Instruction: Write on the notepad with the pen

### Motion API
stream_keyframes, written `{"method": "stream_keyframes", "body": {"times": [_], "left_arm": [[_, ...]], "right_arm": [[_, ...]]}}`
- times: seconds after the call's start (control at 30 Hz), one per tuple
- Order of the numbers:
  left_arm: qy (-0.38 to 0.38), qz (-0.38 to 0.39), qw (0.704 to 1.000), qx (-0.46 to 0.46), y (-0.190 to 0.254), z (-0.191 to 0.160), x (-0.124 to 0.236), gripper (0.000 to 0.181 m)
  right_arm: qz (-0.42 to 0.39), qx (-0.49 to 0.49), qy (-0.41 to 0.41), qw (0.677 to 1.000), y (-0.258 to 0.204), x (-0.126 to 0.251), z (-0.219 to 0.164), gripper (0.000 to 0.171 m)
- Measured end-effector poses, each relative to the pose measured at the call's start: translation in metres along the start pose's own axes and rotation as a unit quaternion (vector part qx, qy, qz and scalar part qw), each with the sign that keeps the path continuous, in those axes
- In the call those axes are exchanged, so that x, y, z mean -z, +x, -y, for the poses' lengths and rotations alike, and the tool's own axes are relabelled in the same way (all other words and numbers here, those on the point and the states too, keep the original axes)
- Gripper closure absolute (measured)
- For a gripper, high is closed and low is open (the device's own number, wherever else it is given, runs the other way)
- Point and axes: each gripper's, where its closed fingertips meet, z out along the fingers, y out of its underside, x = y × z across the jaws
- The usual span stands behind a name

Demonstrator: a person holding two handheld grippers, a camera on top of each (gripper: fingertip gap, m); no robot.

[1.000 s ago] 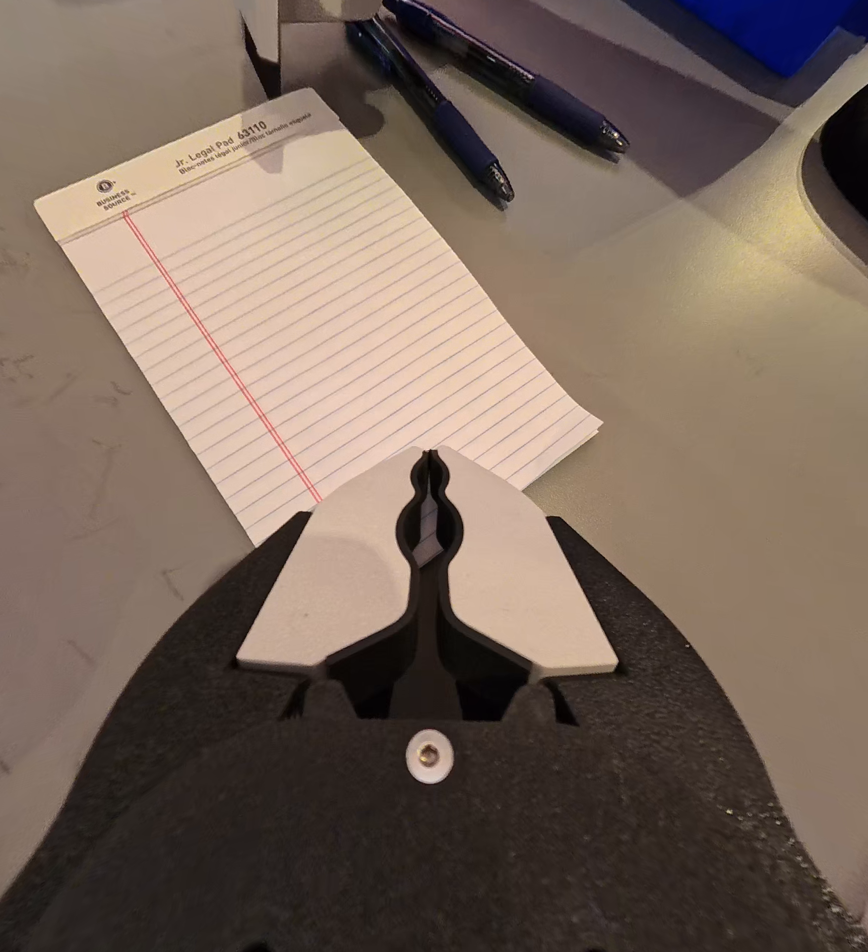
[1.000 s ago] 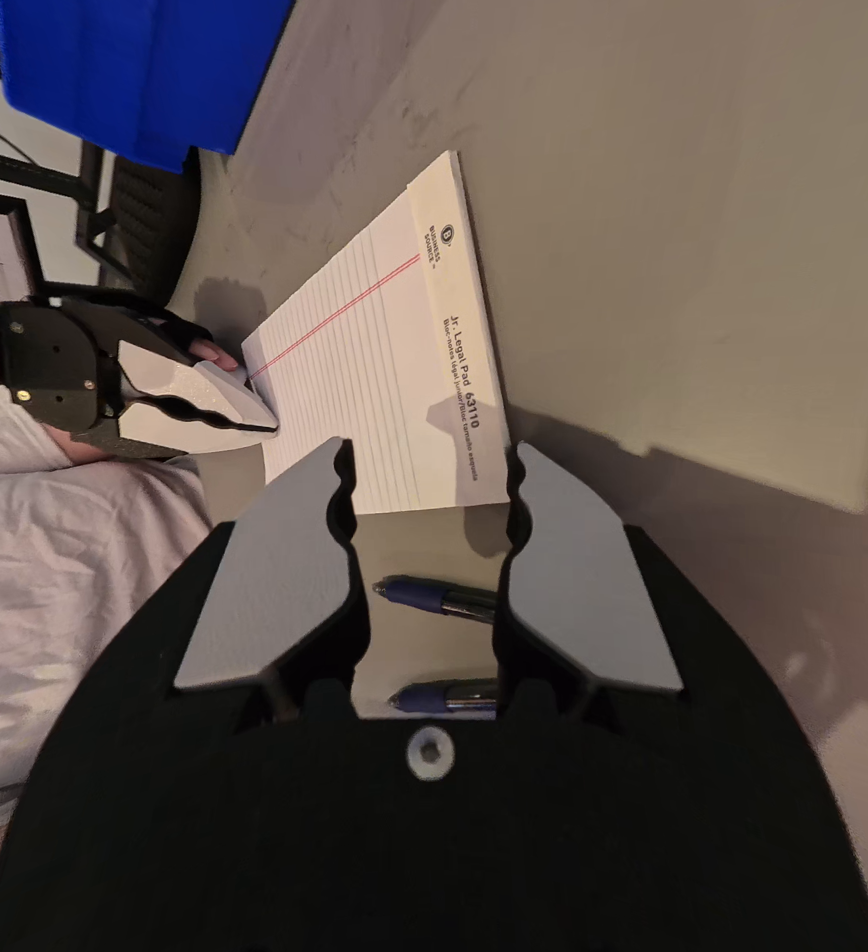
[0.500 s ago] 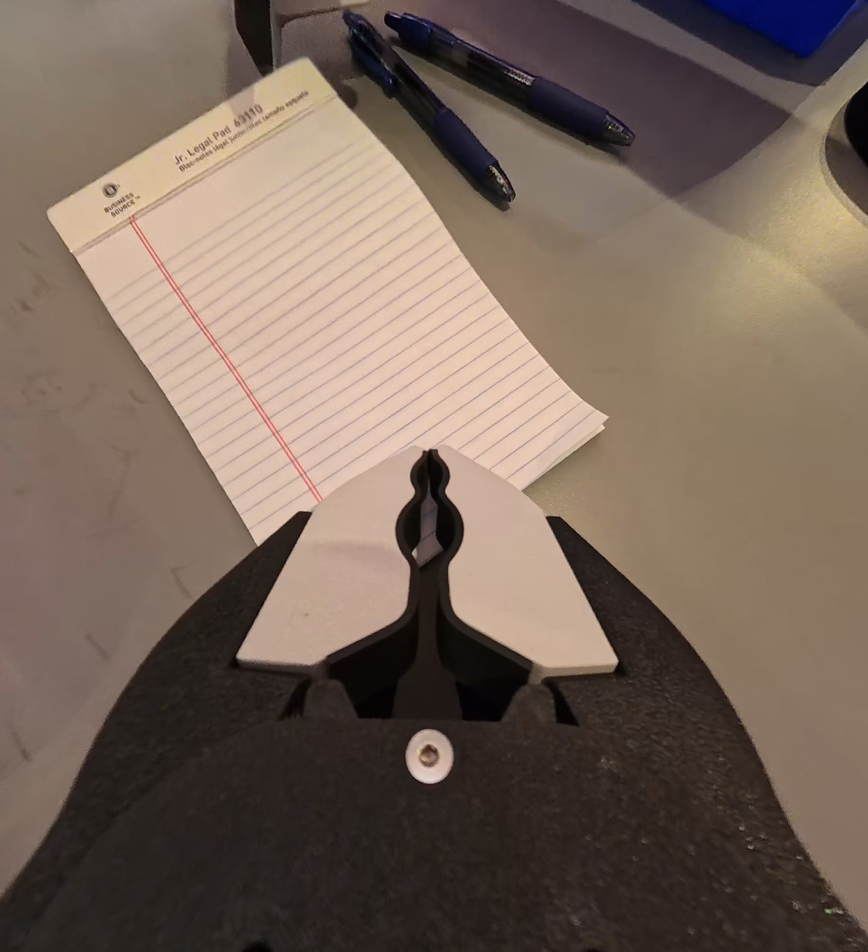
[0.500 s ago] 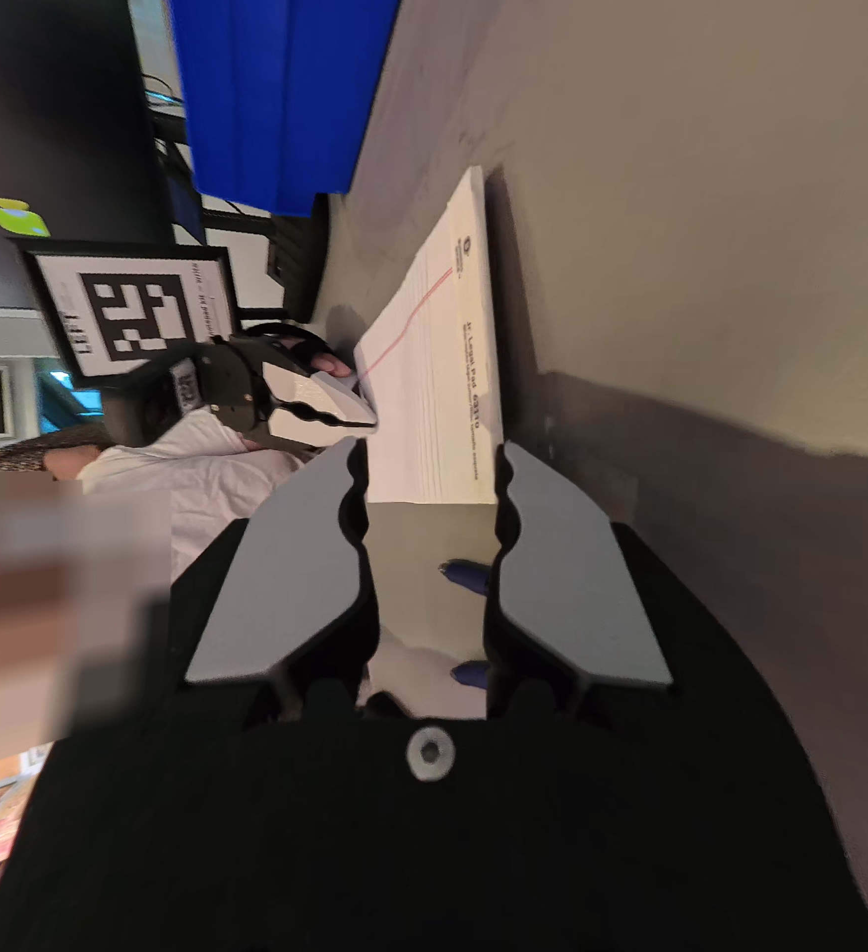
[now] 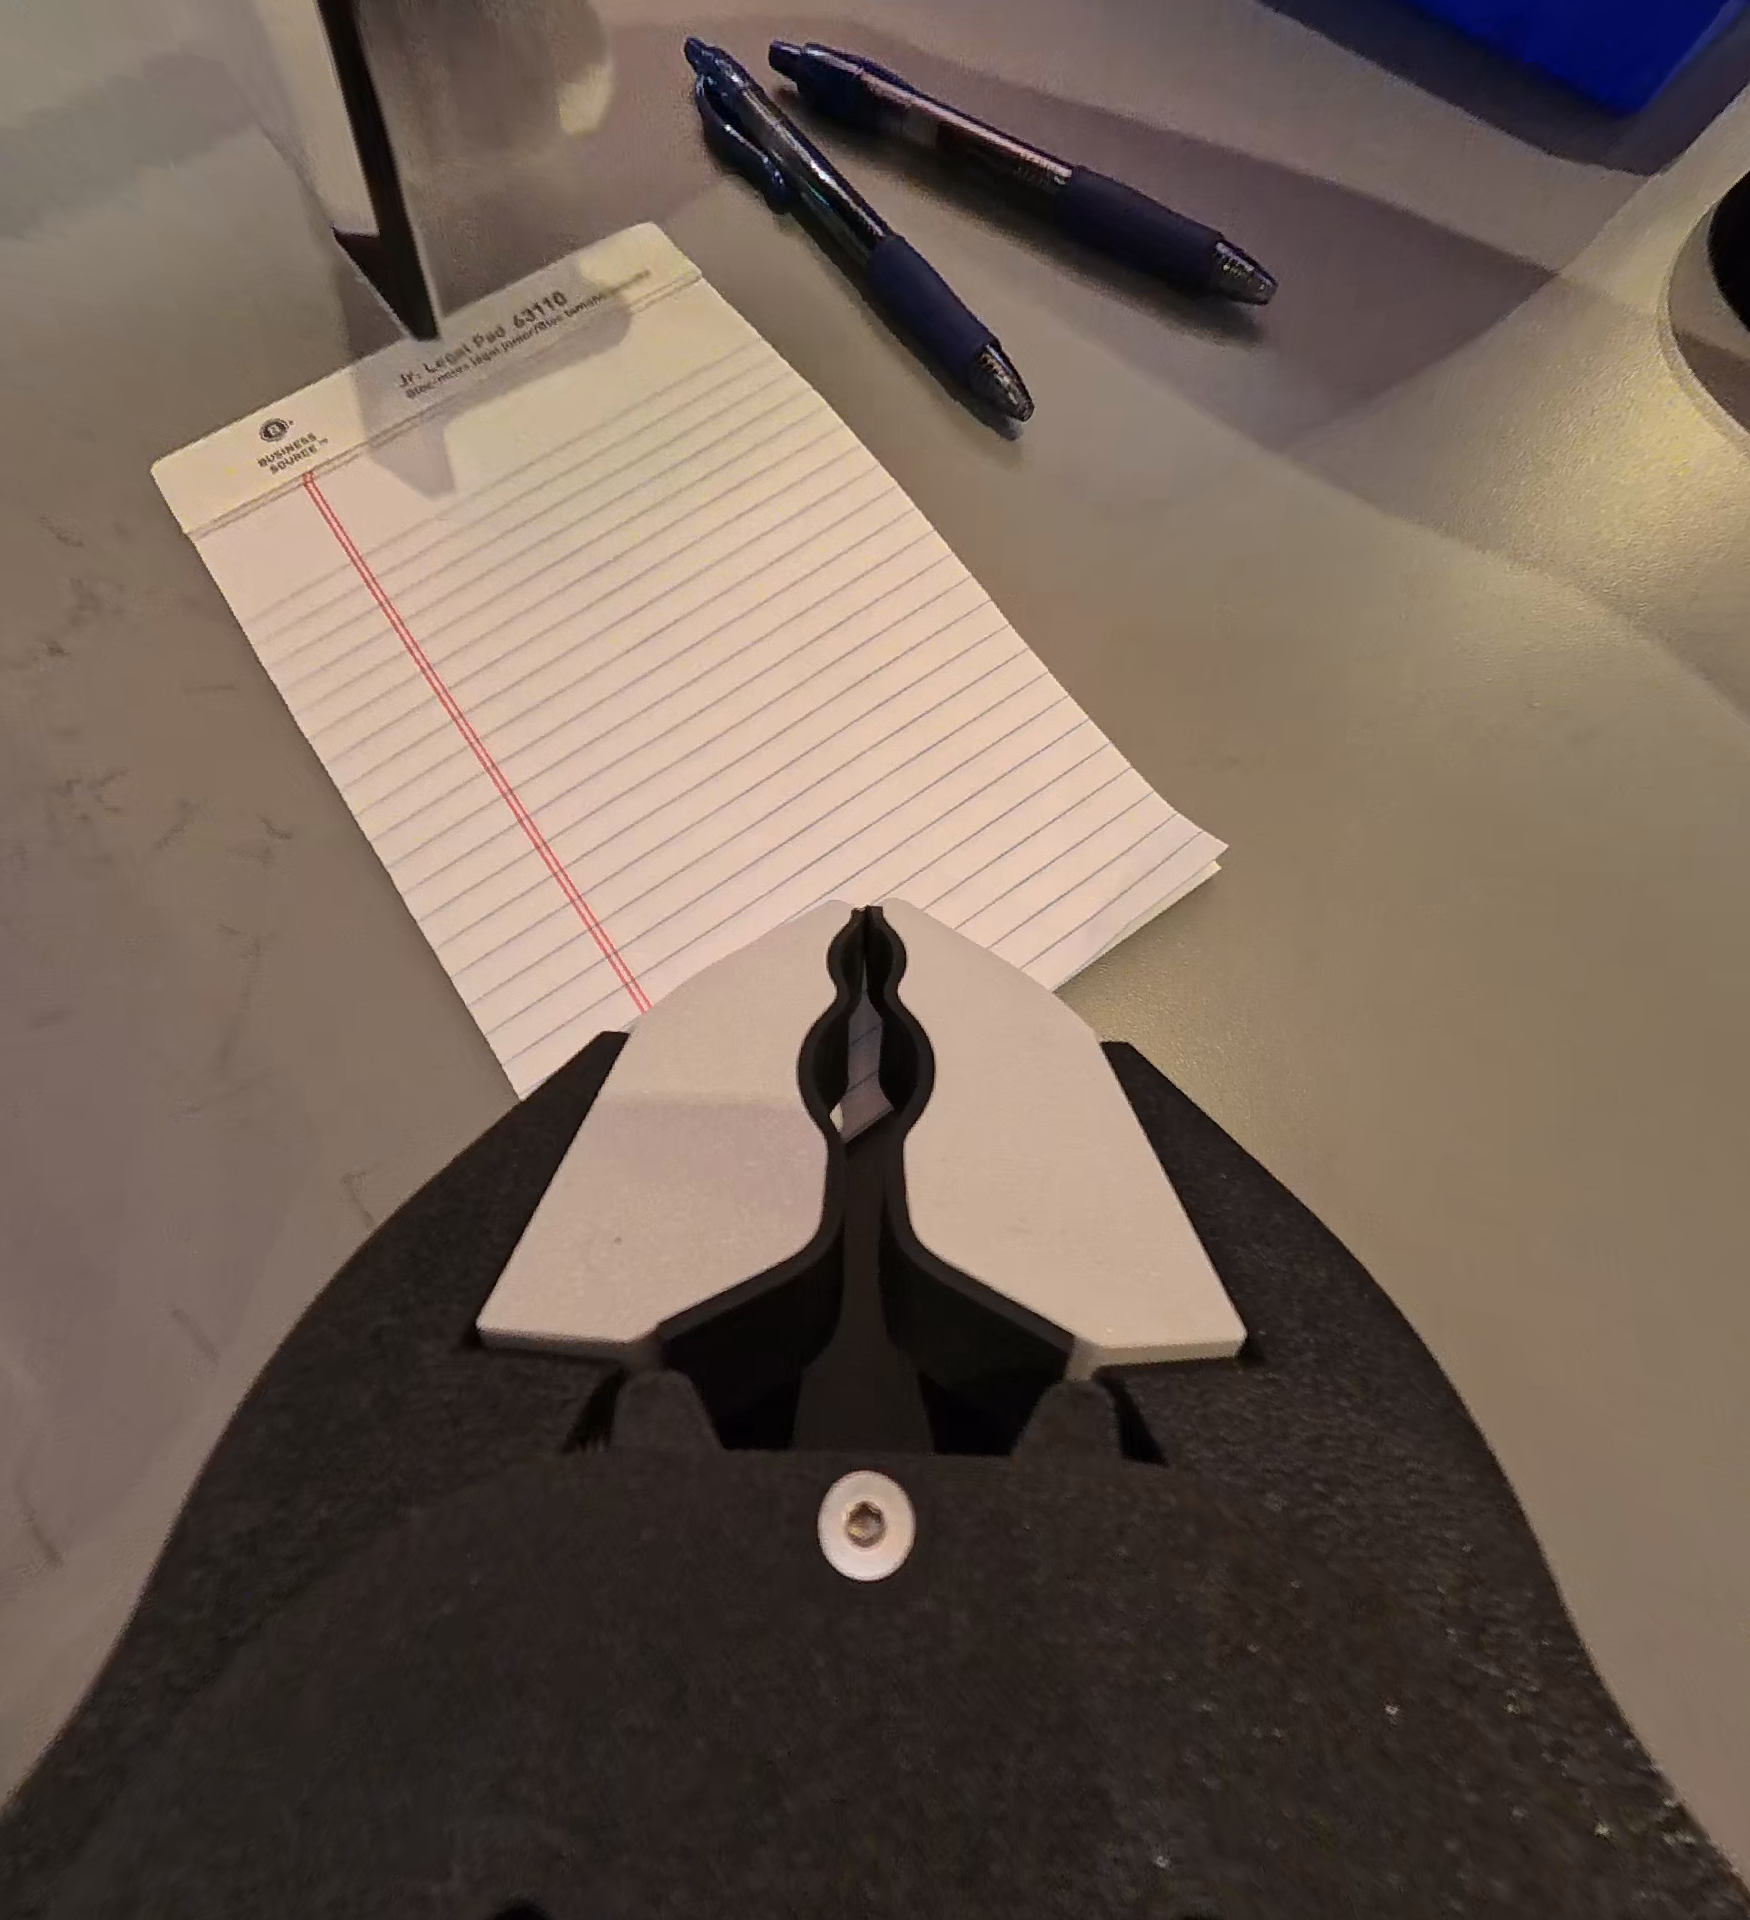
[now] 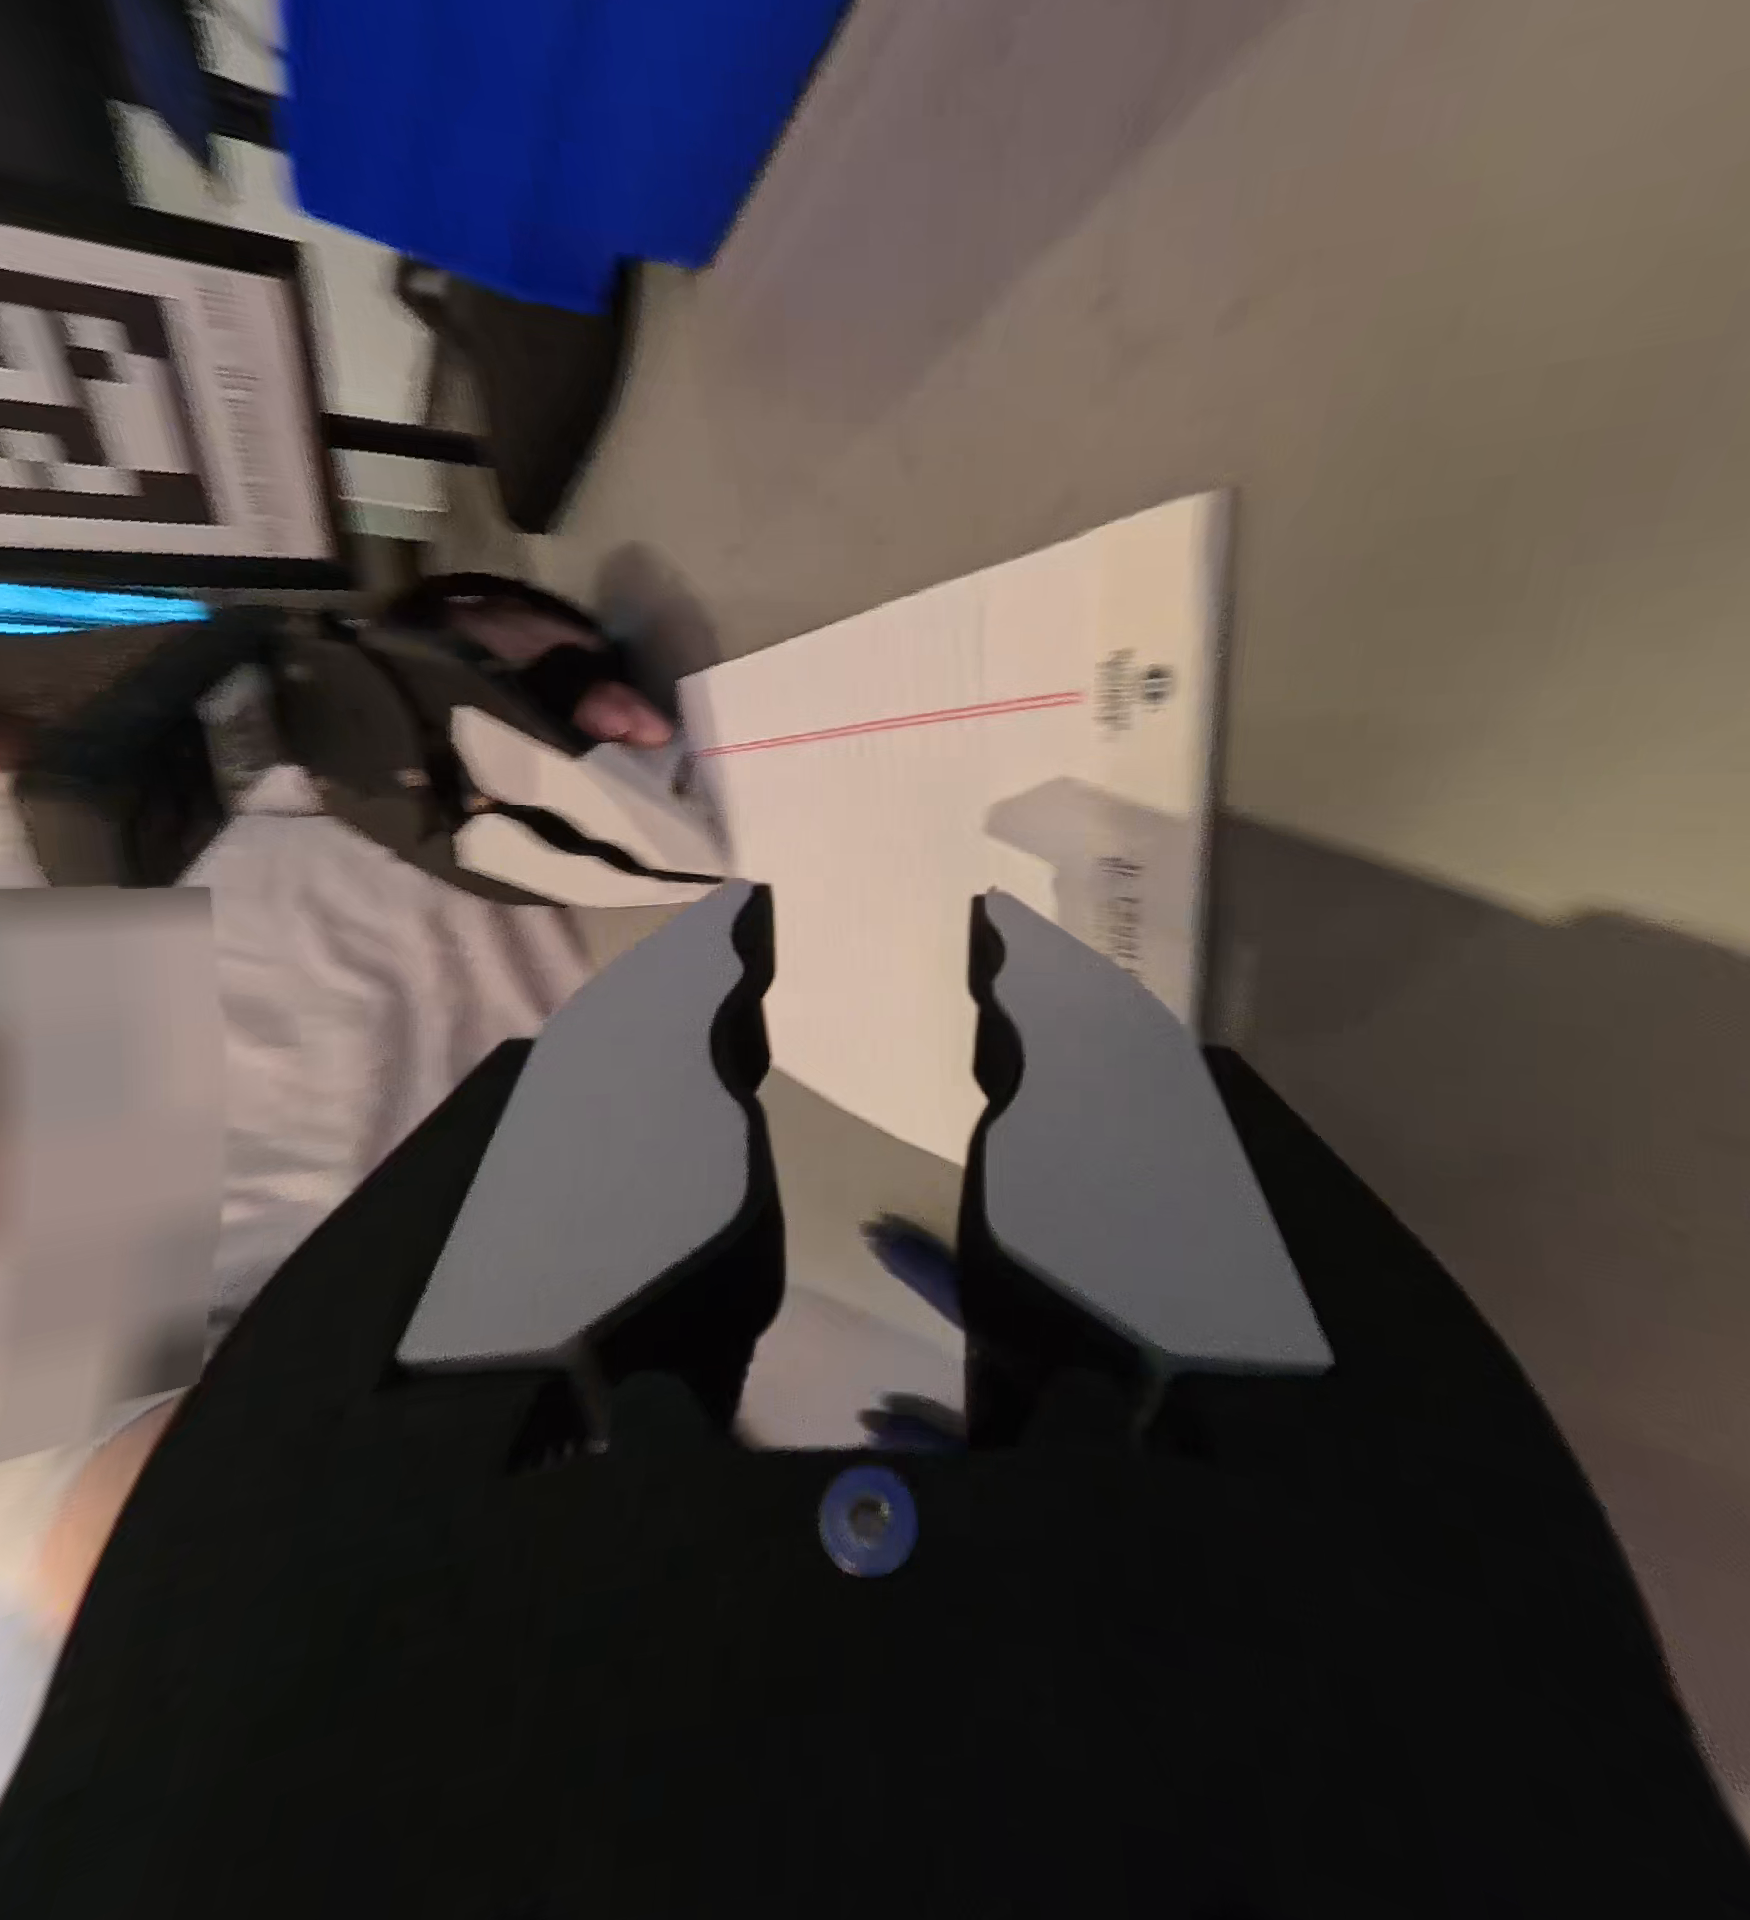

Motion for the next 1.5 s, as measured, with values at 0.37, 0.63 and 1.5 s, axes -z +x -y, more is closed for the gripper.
{"method": "stream_keyframes", "body": {"times": [0.37,0.63,1.5], "left_arm": [[0.001,0.004,1.0,-0.003,0.0,0.0,0.0,0.181],[0.005,0.018,1.0,-0.019,0.0,0.001,0.001,0.181],[0.003,0.019,1.0,-0.016,0.0,0.0,0.001,0.181]], "right_arm": [[-0.172,0.009,-0.166,0.971,0.036,0.017,-0.041,0.132],[-0.077,-0.028,-0.132,0.988,0.02,0.014,-0.045,0.113],[0.107,-0.108,0.043,0.987,0.018,0.025,-0.036,0.116]]}}
